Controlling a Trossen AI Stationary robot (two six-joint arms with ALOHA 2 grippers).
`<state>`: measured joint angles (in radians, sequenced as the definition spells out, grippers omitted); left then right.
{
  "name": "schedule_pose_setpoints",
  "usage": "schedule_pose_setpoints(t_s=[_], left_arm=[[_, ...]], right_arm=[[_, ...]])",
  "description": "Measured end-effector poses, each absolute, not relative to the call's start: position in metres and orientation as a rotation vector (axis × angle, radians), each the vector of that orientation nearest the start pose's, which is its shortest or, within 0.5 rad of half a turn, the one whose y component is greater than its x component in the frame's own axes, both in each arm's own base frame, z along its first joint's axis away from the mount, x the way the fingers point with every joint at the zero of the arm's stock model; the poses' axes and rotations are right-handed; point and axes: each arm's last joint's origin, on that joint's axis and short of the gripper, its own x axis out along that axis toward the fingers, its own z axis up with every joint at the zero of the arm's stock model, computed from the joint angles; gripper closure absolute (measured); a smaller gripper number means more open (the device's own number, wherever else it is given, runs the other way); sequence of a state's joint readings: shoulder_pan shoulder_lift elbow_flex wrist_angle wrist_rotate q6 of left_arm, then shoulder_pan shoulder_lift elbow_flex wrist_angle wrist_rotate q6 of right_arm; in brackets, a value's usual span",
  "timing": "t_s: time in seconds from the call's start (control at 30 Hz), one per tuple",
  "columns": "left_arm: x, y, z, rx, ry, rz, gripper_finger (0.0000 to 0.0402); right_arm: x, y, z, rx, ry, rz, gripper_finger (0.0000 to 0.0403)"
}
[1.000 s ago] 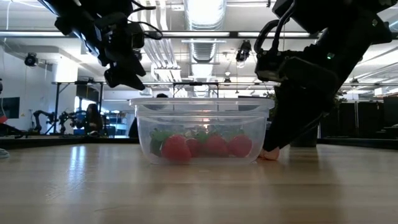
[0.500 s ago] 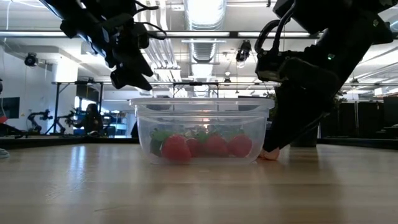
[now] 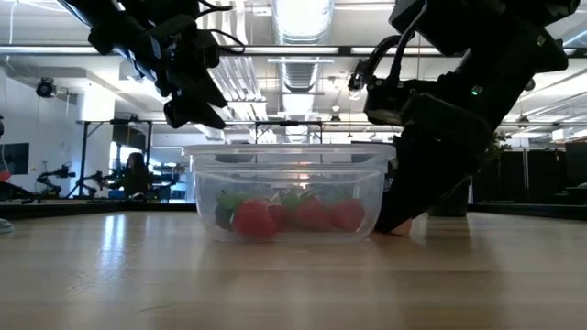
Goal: Pick and placing Produce into tupperware
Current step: Put the pink peach into the transparent bin
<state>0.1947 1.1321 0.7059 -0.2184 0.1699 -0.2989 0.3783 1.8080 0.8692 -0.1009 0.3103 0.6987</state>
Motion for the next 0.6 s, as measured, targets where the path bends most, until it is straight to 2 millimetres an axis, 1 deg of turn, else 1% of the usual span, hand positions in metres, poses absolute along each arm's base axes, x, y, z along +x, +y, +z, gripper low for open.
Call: schedule_pose_setpoints(t_s=[0.13, 0.23, 0.6], left_arm=[[0.2291, 0.0402, 0.2382, -0.405, 0.627, 0.119, 0.0169], [0.2291, 0.0402, 0.2381, -0.405, 0.627, 0.119, 0.0169], [0.2292, 0.0402, 0.2382, -0.405, 0.627, 0.119, 0.0169]], right_arm=[[0.3026, 0.1109, 0.1152, 0.284, 0.955, -0.282, 0.0192], [0.3033, 0.1105, 0.1162, 0.280, 0.960, -0.286, 0.0209], [0.3015, 0.1091, 0.1162, 0.264, 0.981, -0.304, 0.0308]])
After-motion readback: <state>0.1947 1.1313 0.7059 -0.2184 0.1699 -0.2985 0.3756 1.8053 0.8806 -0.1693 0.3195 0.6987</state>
